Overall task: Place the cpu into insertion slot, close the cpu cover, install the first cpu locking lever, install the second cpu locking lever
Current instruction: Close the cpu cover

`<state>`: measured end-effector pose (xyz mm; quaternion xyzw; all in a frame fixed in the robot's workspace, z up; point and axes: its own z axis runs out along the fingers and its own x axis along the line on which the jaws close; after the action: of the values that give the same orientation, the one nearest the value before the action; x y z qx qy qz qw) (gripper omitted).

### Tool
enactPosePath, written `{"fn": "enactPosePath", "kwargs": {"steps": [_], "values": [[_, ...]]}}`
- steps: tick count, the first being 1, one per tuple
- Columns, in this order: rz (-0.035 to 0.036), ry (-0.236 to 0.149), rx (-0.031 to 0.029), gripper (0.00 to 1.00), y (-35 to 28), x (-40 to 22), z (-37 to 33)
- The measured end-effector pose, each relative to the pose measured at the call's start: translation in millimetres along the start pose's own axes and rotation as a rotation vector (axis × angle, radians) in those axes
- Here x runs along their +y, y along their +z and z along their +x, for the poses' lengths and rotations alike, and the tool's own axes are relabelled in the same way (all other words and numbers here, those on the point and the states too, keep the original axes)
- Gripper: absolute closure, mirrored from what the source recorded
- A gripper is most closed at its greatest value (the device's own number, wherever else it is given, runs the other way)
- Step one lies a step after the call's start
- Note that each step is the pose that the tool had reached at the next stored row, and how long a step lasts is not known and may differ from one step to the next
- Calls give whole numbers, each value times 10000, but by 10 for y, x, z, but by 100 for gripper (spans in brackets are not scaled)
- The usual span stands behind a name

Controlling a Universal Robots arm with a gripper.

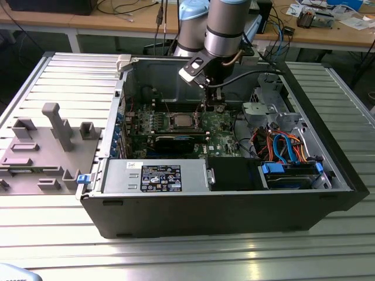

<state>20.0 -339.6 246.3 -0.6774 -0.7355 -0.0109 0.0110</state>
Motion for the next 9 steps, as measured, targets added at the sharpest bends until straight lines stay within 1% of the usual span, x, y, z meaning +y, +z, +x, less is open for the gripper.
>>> {"fn": "enactPosePath", "kwargs": {"steps": [9], "values": [[0, 0, 0, 89, 9, -56, 4]]}}
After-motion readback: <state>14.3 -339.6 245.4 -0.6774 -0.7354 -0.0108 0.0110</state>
